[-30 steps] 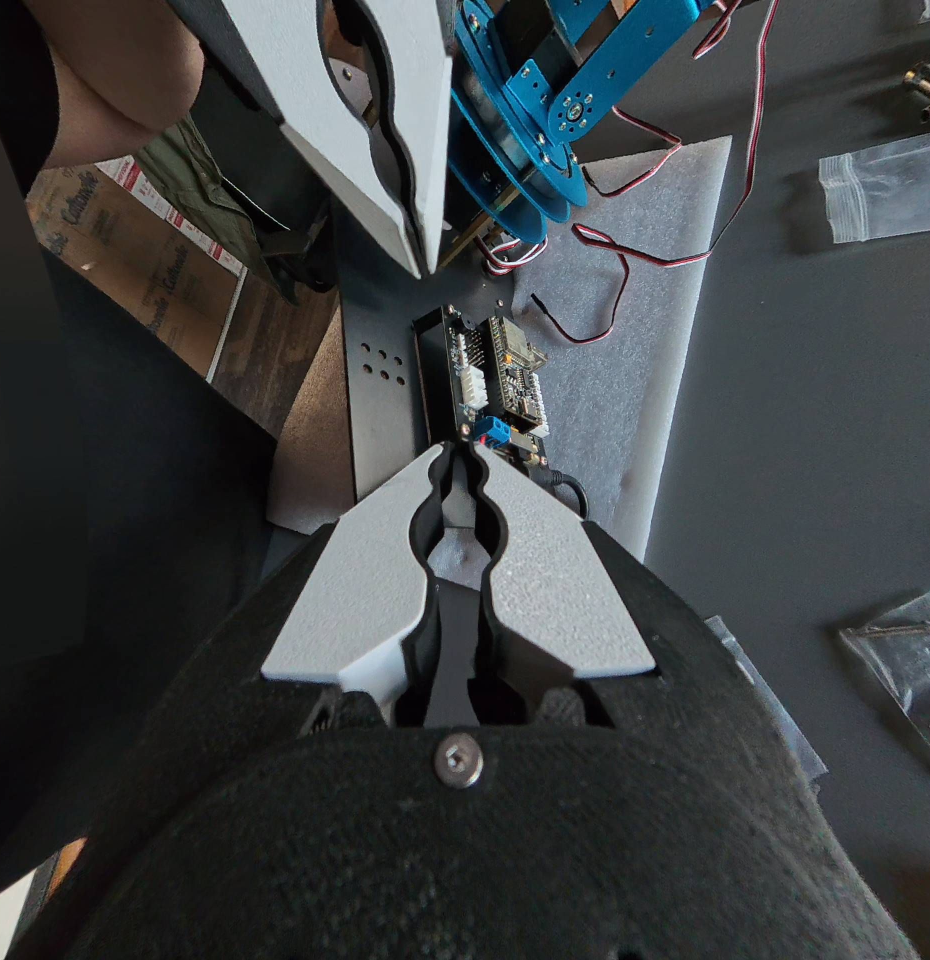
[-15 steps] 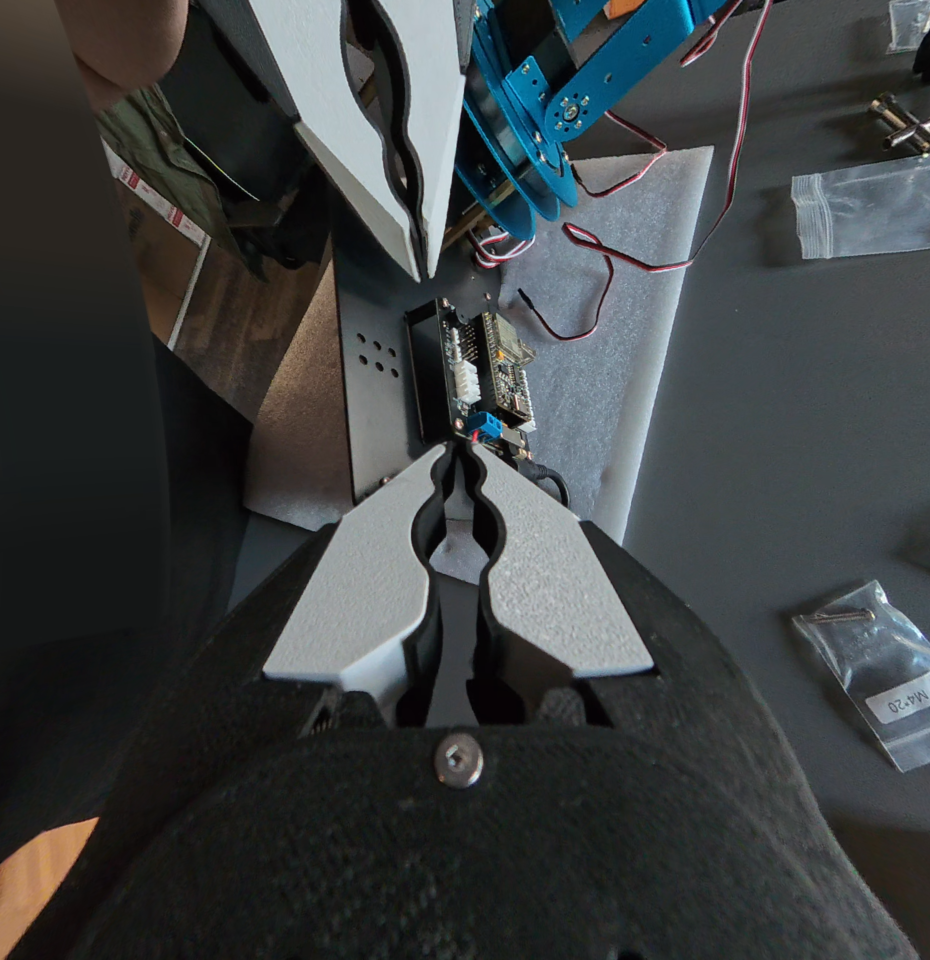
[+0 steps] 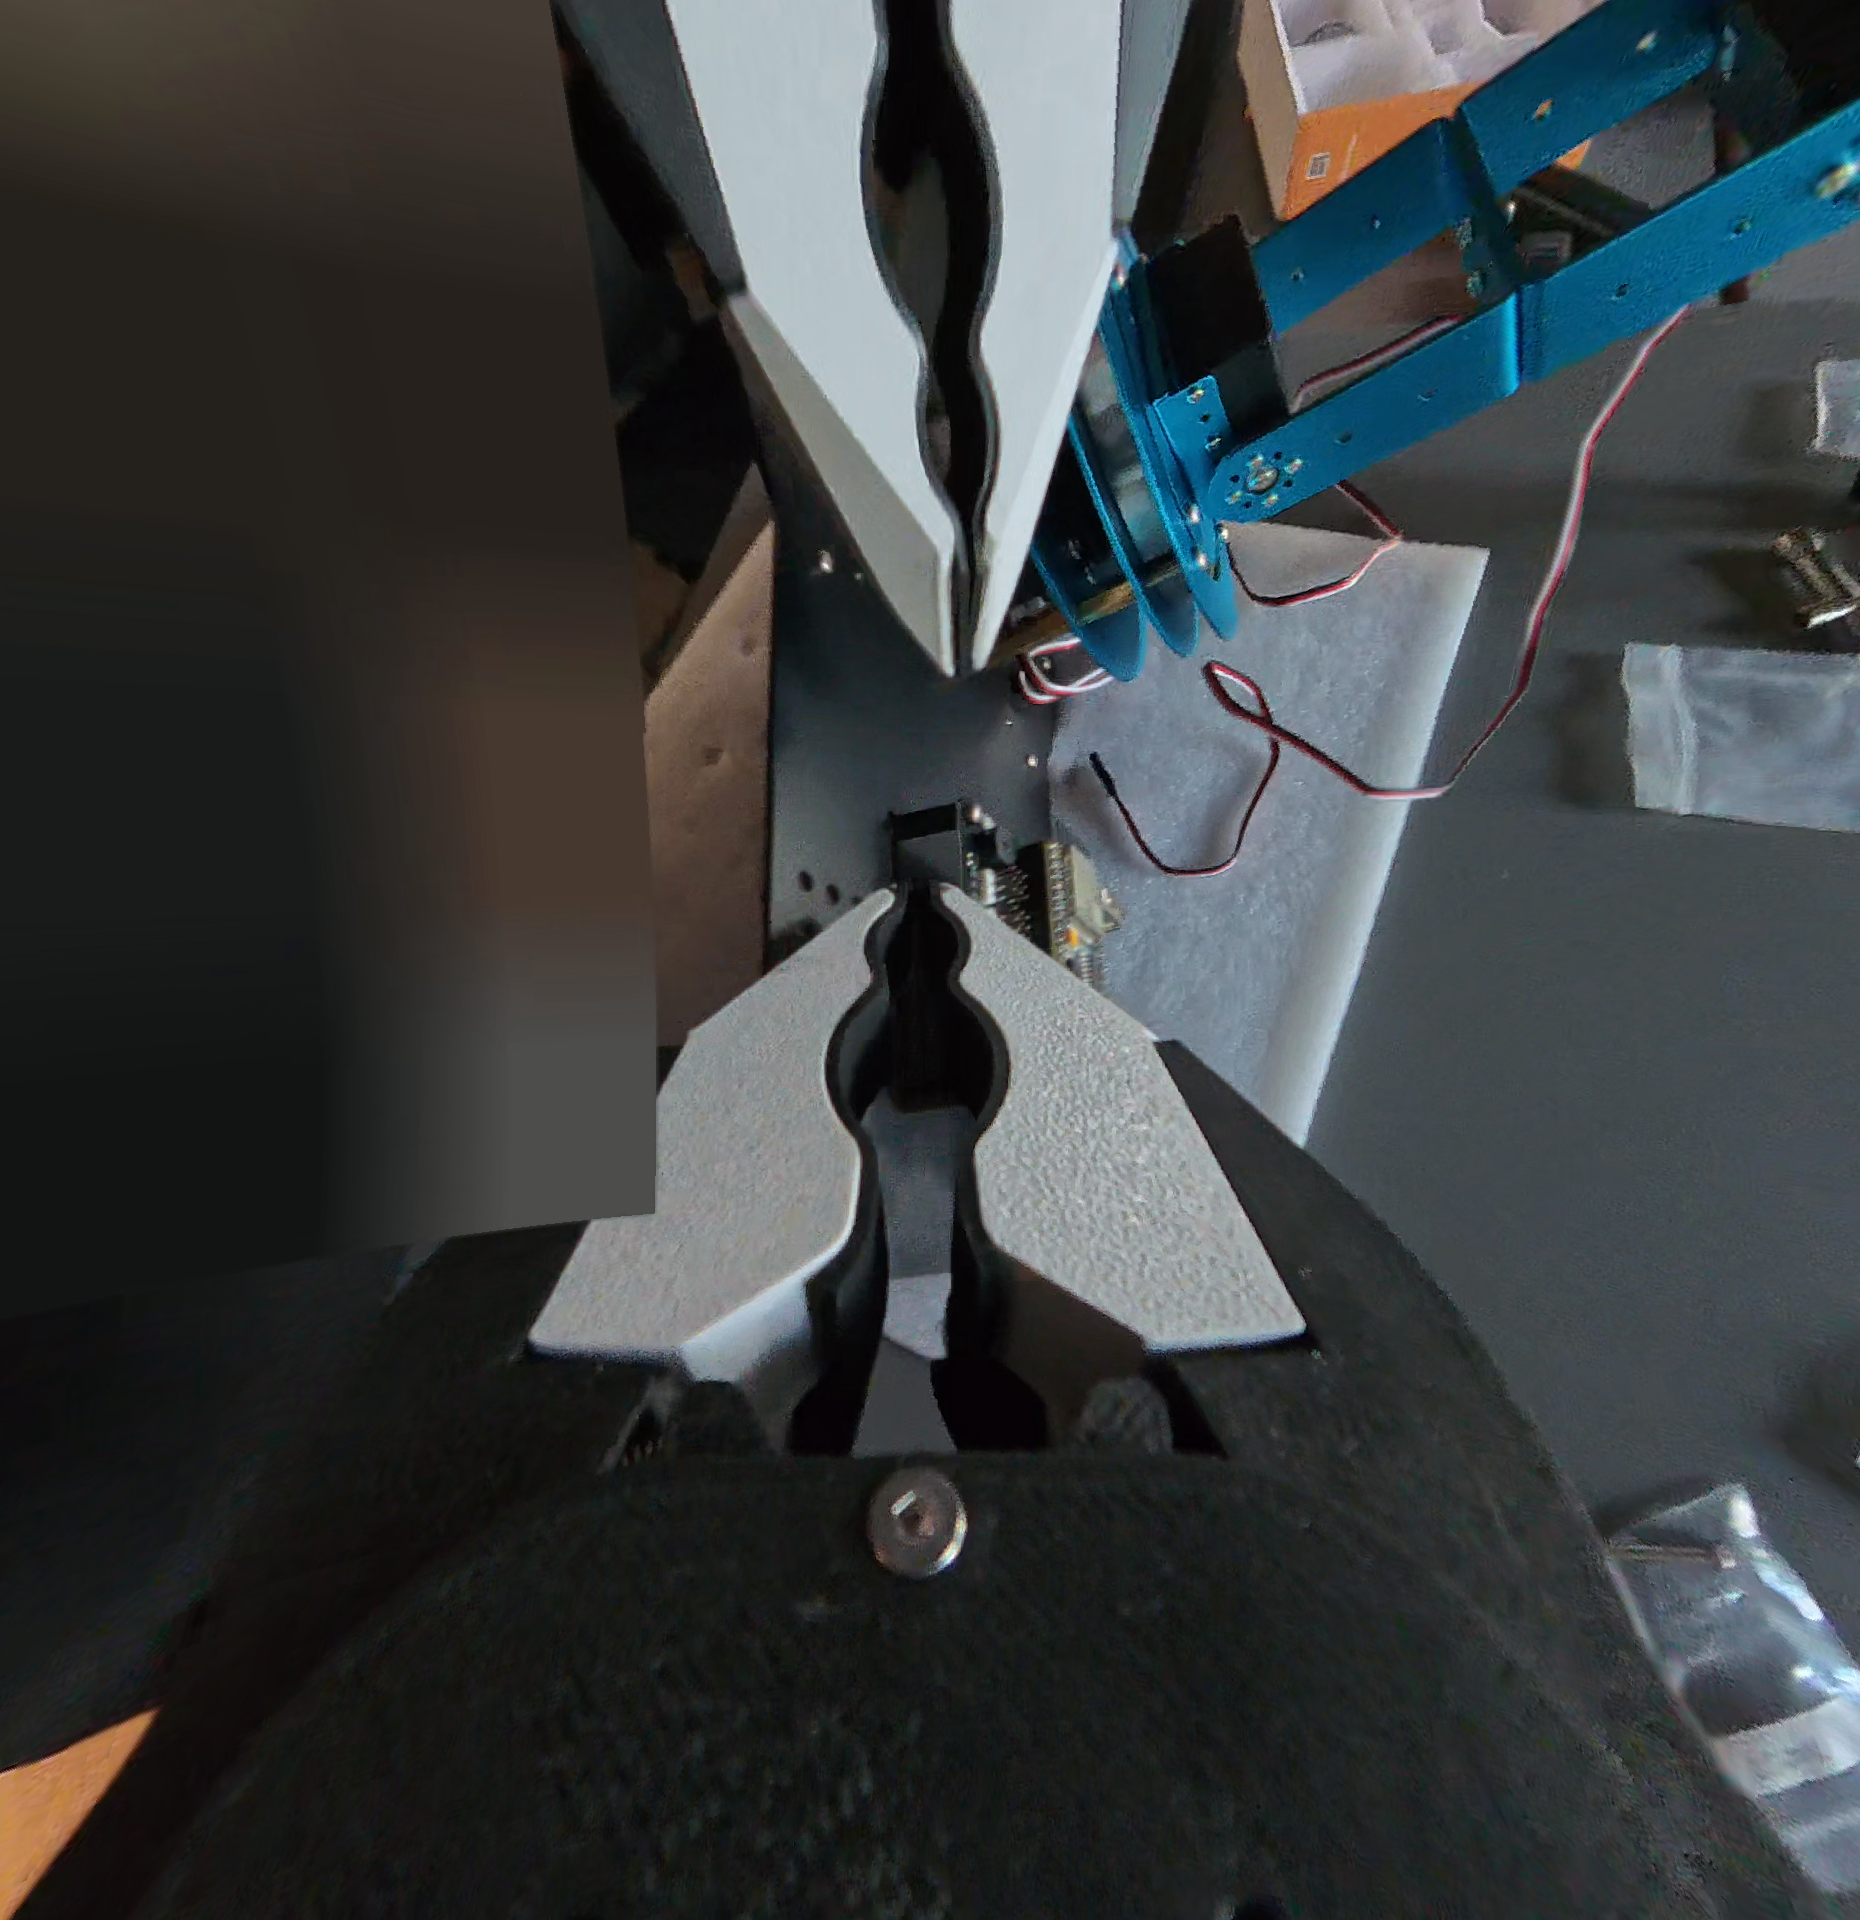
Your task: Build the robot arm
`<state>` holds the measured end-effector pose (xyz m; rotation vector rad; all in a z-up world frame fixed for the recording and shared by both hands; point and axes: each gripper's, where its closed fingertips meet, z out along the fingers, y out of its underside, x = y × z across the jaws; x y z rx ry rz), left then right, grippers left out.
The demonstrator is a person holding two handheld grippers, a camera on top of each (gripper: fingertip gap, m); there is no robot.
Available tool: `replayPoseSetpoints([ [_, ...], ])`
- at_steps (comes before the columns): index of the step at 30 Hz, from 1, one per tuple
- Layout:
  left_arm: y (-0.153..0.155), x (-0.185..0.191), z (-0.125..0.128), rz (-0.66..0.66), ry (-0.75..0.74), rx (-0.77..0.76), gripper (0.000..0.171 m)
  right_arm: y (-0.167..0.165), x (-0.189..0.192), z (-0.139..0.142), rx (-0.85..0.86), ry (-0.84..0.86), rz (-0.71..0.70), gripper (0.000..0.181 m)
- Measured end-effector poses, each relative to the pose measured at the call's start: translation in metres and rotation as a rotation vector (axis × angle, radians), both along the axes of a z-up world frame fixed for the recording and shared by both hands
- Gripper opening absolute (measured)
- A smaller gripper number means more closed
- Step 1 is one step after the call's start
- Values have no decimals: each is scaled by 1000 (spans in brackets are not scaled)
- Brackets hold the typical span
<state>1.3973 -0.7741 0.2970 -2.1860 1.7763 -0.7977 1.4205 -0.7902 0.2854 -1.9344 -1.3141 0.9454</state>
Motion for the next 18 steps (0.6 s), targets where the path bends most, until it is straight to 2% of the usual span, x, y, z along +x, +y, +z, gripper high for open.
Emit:
replayPoseSetpoints([
  [7,1,-12,4,31,-24,-3,0,8,-16,3,152,-32,47,2],
  [14,2,-14,4,41,-48,-14,0,6,-23,1,423,-128,170,10],
  [18,-2,-14,3,32,-50,-17,0,5,-26,1,490,-153,232,14],
])
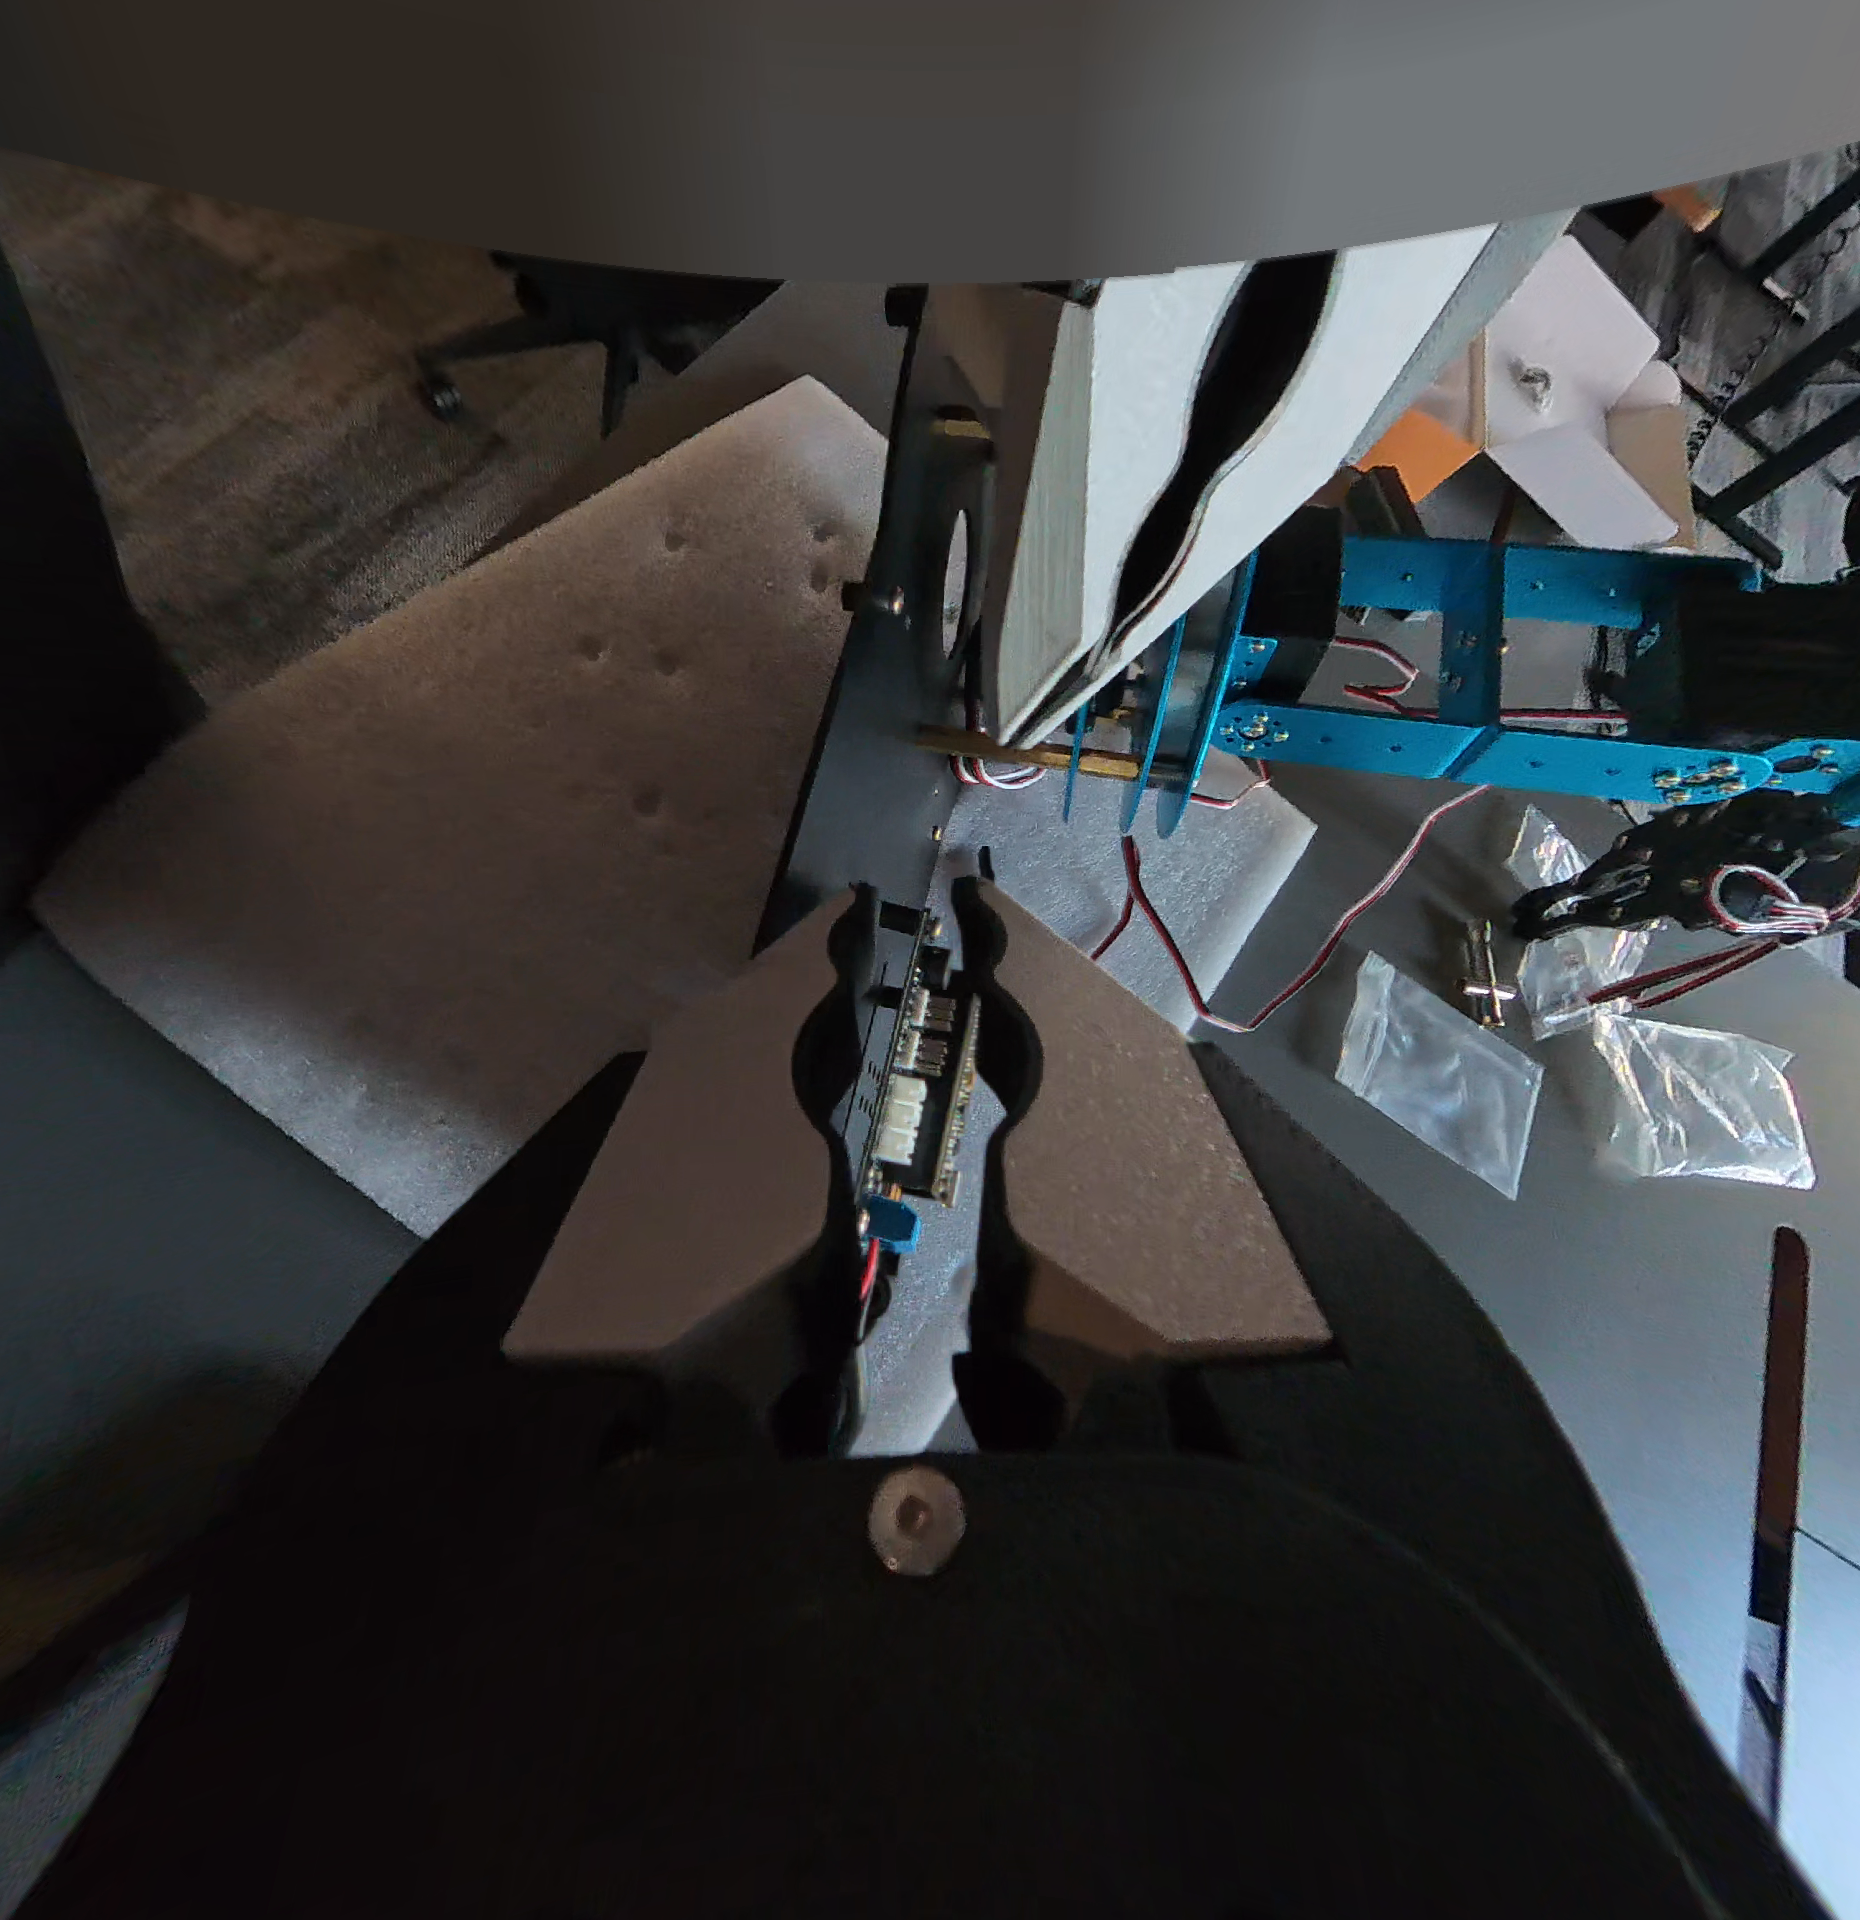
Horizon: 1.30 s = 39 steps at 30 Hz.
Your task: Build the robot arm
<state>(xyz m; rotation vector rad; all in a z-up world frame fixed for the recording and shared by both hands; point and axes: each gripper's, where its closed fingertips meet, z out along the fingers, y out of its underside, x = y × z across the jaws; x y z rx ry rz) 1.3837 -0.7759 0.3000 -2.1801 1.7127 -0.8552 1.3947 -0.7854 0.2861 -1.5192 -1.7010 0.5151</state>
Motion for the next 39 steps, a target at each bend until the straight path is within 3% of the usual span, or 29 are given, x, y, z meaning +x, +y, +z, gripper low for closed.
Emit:
replayPoseSetpoints([
  [7,-3,-3,1,2,-1,0,0,6,4,-12,0,-83,36,18],
  [39,-5,-4,-4,-6,7,-27,0,3,-2,-17,-62,-36,76,17],
])
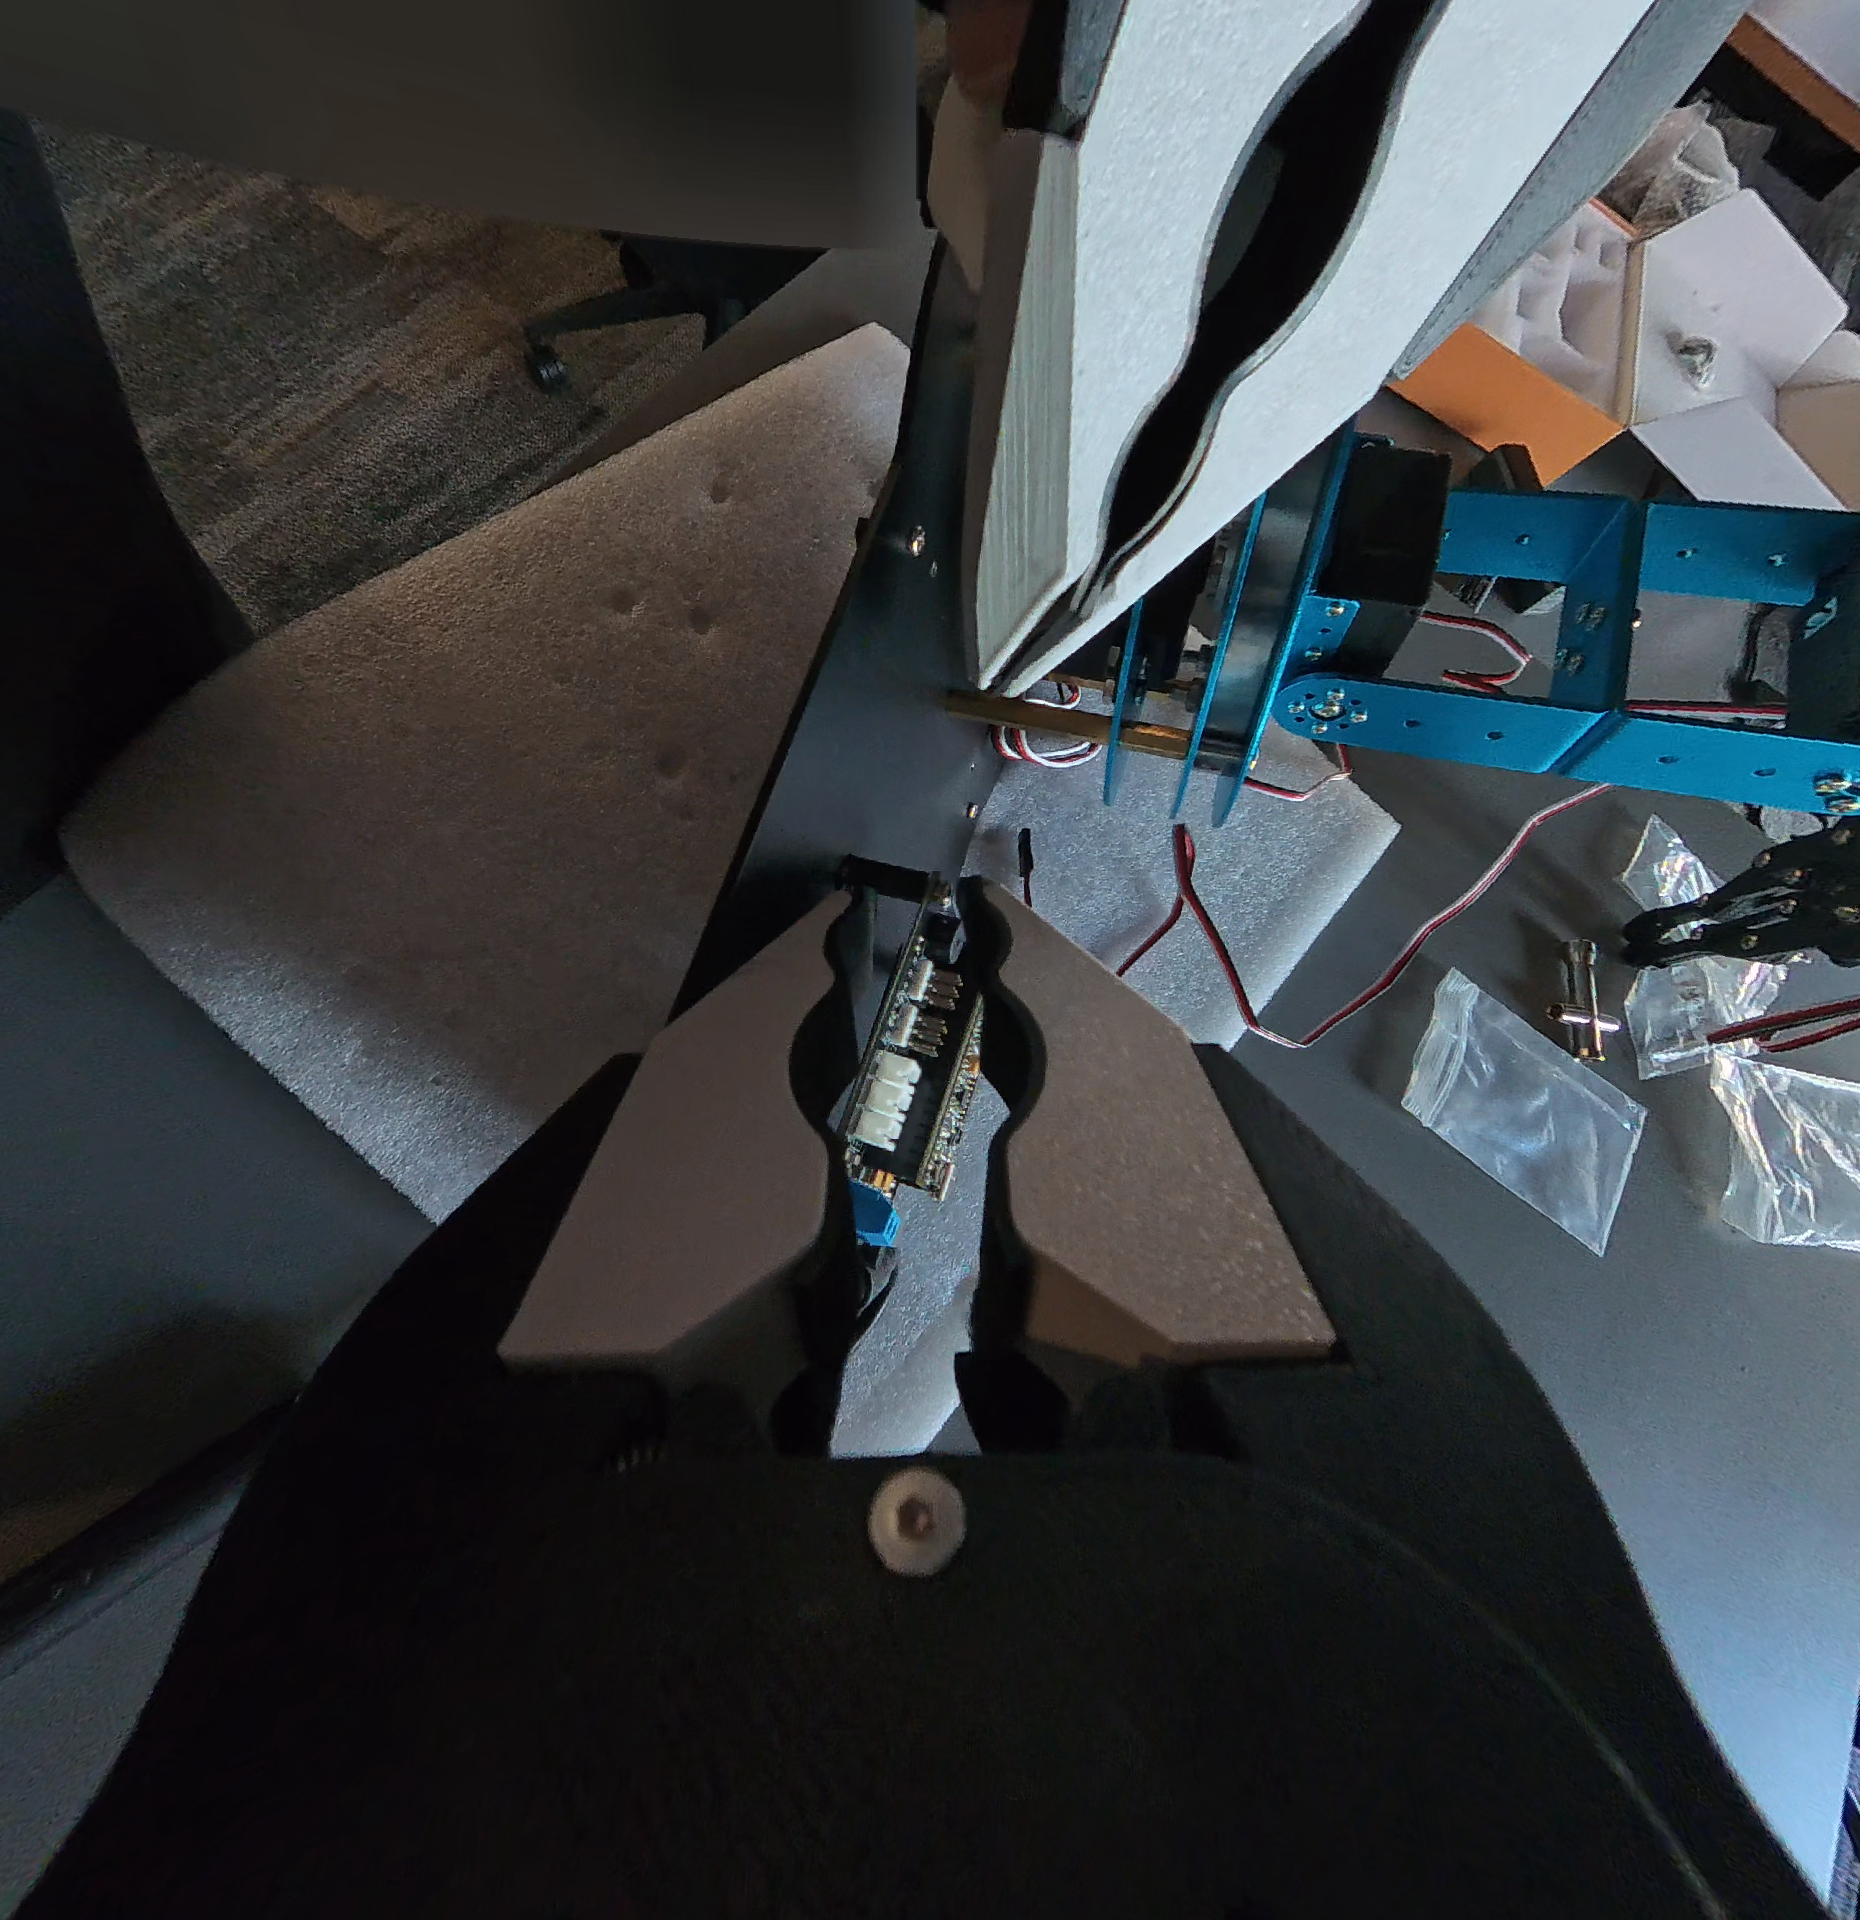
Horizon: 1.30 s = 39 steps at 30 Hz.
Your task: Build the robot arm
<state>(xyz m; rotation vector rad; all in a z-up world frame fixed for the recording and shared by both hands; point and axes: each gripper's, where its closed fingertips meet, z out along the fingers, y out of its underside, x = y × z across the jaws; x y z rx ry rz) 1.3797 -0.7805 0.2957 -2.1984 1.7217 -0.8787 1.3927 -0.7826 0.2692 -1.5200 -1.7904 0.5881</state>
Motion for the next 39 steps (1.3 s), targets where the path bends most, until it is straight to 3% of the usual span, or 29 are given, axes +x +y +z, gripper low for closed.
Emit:
replayPoseSetpoints([
  [24,-4,1,0,-6,0,-14,0,0,6,5,10,11,-5,18],
  [31,-4,5,-3,-18,1,-22,0,10,50,31,-25,97,-162,18],
  [39,-3,13,-7,-34,26,-7,0,-8,80,15,-153,166,-242,12],
])
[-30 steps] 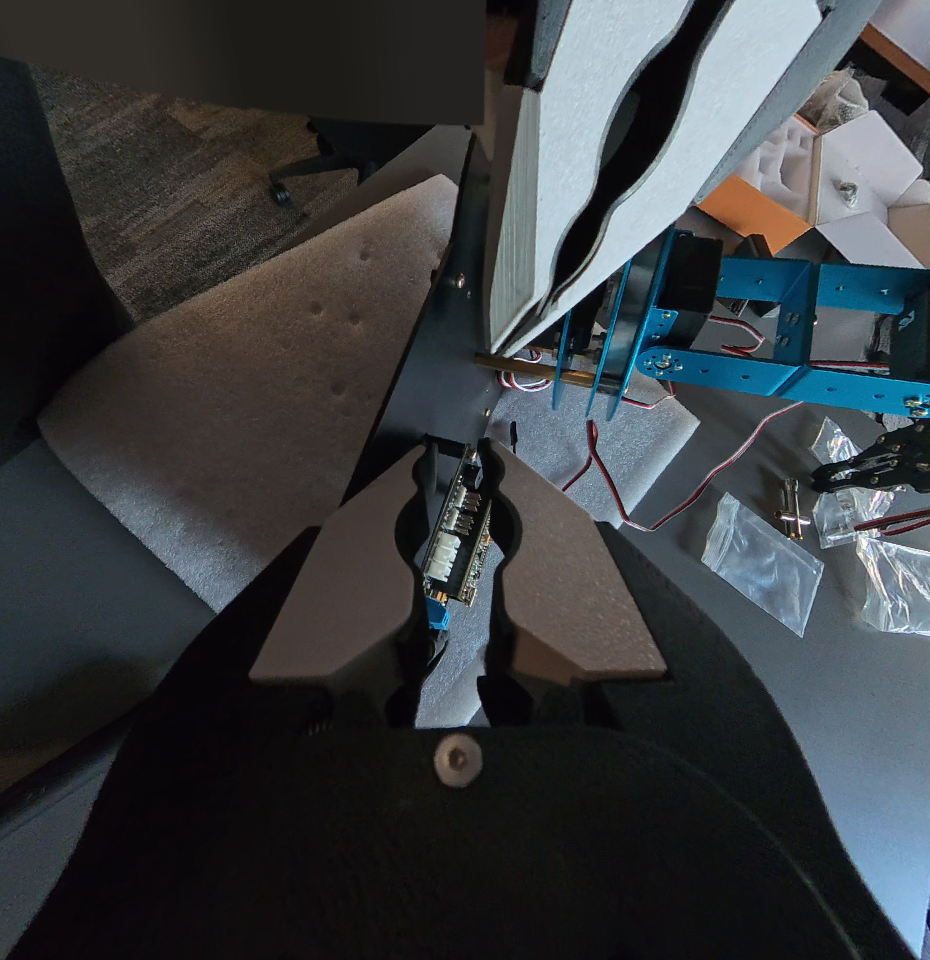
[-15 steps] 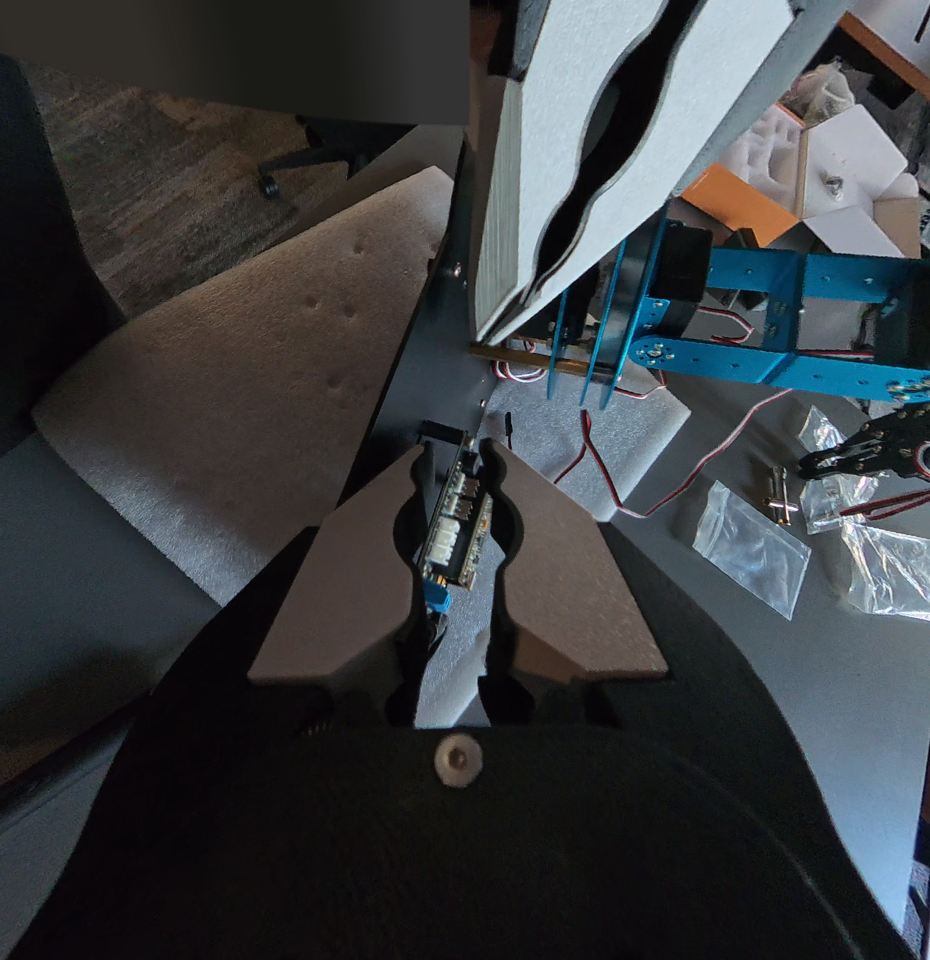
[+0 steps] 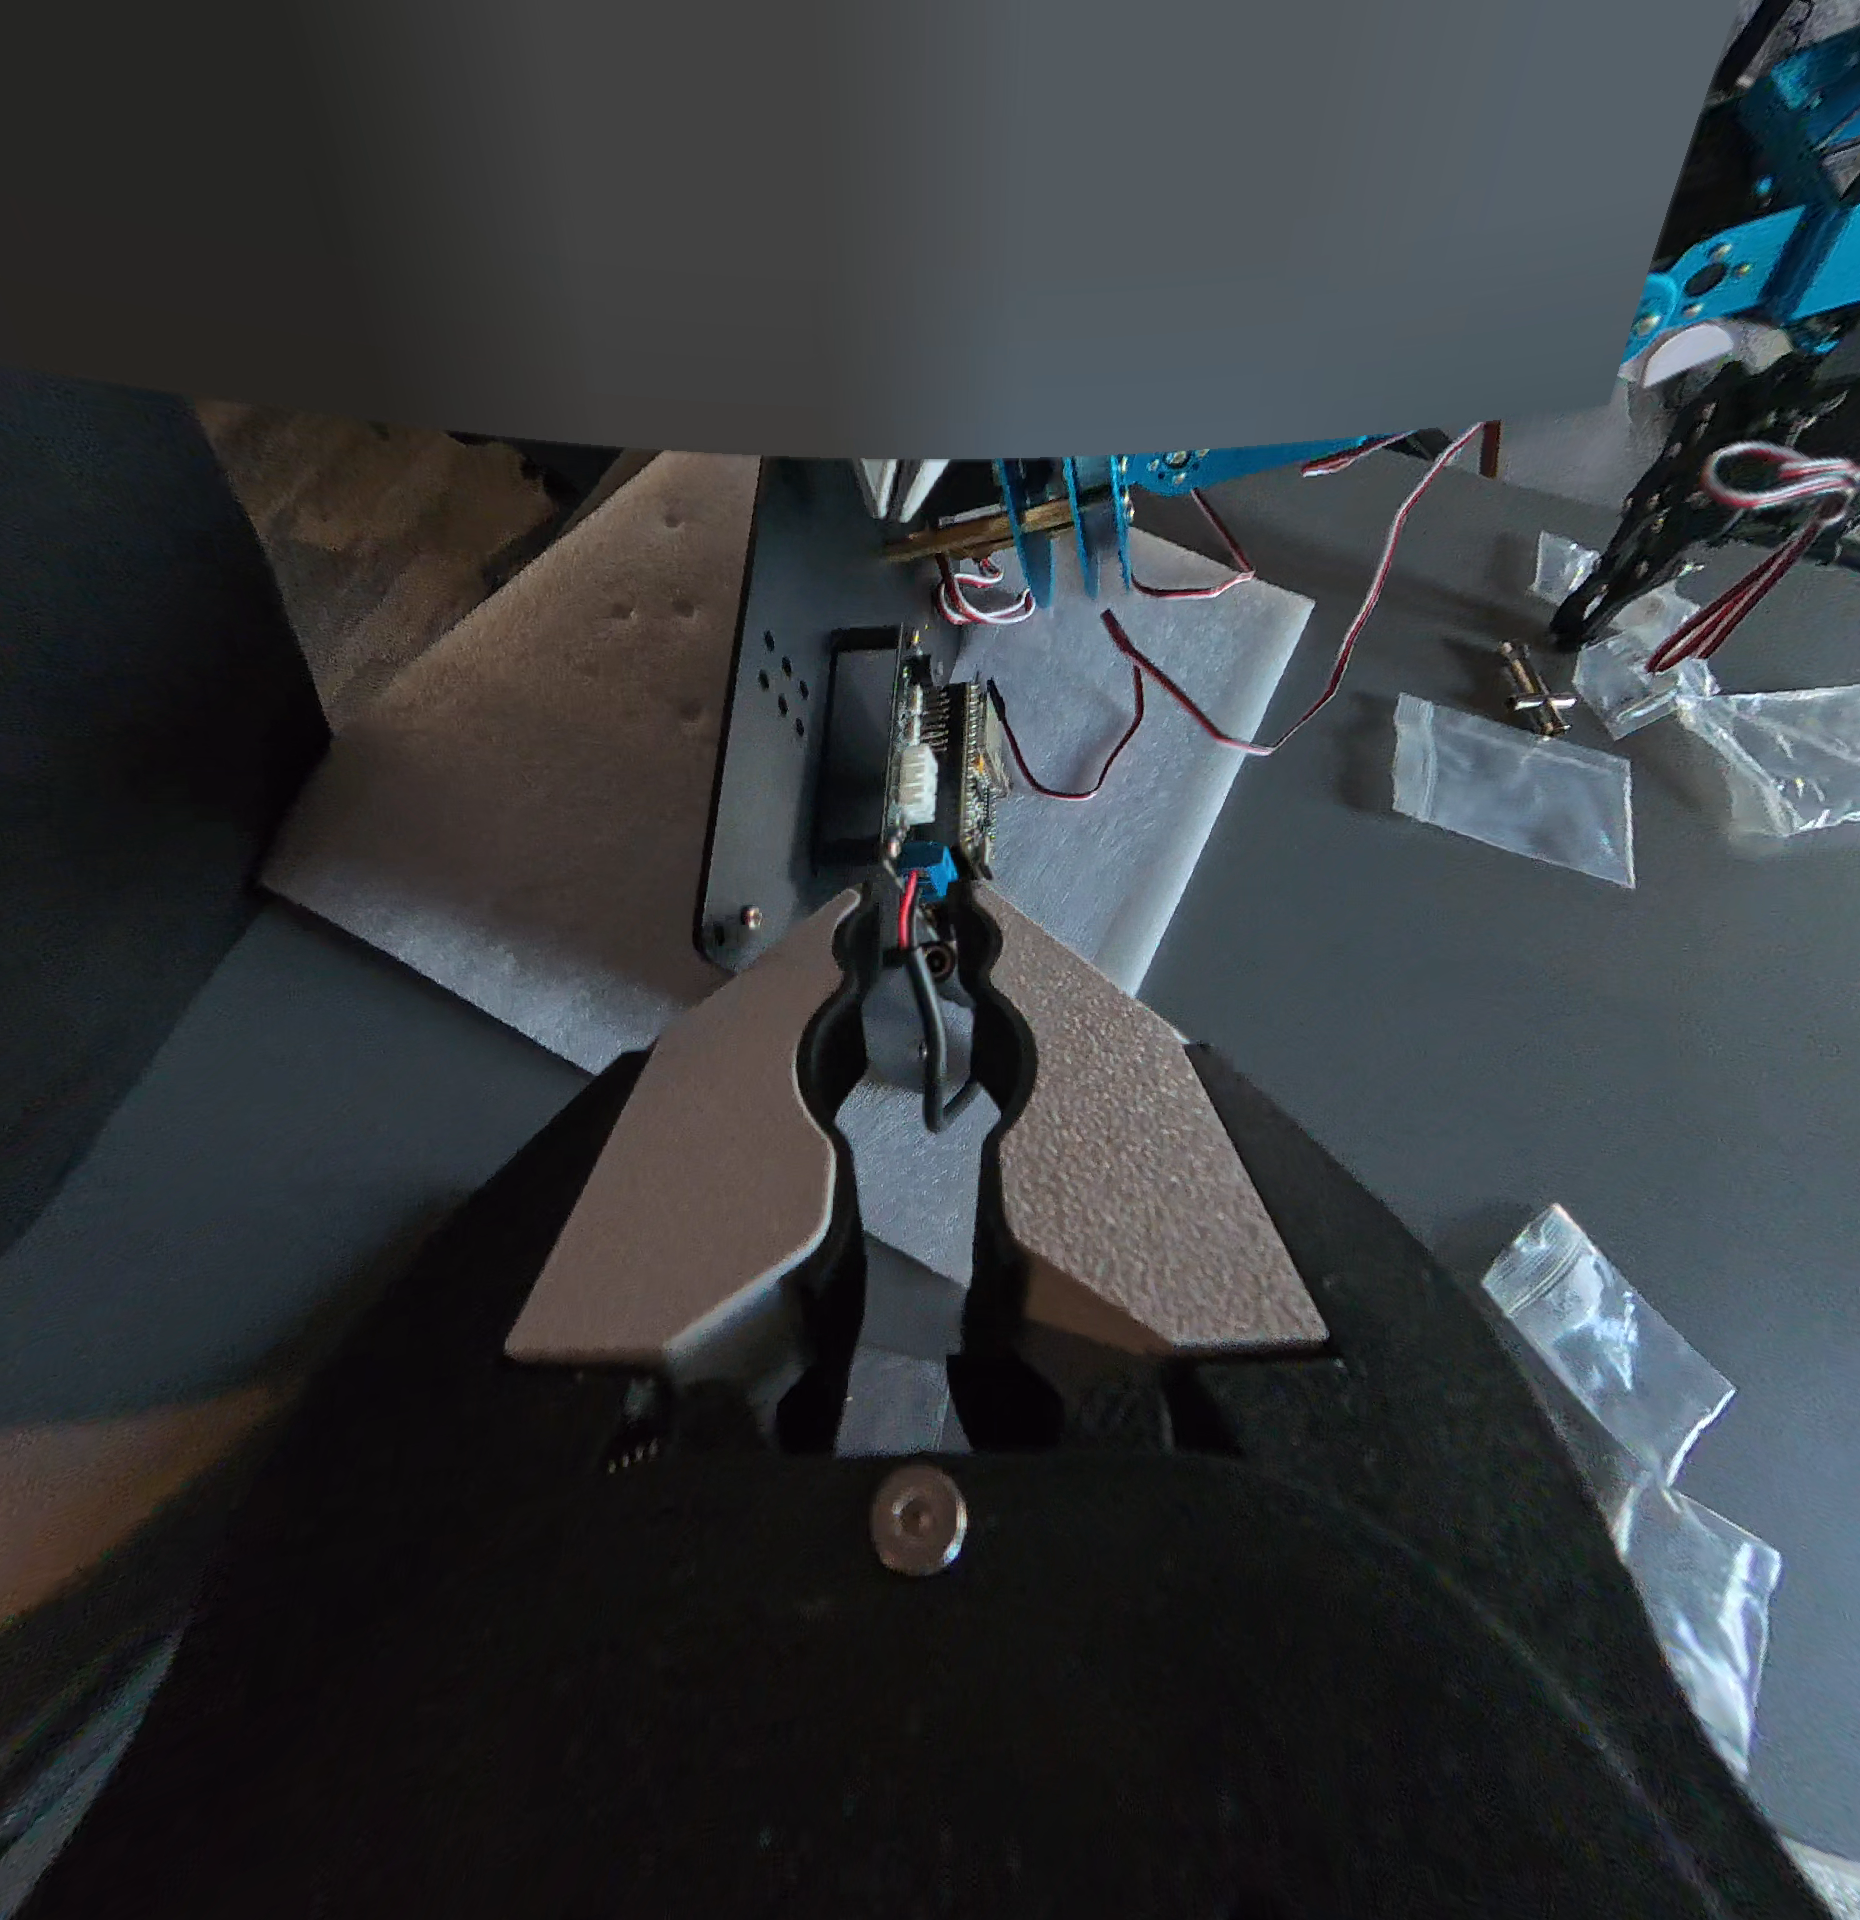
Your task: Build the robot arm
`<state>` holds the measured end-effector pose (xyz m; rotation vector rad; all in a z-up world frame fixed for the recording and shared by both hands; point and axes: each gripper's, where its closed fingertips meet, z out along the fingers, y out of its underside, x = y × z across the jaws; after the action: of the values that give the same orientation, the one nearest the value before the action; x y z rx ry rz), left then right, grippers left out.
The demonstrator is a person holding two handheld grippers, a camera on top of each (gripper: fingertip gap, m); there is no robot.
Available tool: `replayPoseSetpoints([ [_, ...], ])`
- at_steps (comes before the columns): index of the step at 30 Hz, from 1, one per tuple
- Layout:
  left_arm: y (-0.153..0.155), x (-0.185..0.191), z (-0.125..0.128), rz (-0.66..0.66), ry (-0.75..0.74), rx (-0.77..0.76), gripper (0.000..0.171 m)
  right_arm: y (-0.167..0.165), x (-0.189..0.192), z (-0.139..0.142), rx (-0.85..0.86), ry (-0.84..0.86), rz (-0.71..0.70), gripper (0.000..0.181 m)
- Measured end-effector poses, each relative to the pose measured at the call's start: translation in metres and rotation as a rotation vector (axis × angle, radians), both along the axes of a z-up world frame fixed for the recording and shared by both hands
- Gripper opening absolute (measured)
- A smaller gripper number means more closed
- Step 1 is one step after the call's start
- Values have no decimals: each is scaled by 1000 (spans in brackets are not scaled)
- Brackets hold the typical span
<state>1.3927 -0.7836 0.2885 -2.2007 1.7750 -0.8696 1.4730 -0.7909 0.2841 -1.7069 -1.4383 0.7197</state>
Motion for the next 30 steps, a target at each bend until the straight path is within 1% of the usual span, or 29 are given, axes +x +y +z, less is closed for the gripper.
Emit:
replayPoseSetpoints([
  [6,0,5,-6,7,18,-31,0,-2,-6,-8,5,6,18,11],
  [13,-3,9,-7,-14,23,-11,0,-3,-13,-10,19,-5,55,9],
  [19,-3,7,-9,-23,45,10,0,-4,-14,-12,39,-19,56,8],
  [24,3,4,-19,-61,124,96,0,-5,-13,-10,34,1,49,8],
  [27,4,3,-26,-110,186,159,0,-5,-13,-8,31,13,46,8],
  [30,2,2,-30,-138,222,167,0,-6,-13,-6,36,18,47,8],
])
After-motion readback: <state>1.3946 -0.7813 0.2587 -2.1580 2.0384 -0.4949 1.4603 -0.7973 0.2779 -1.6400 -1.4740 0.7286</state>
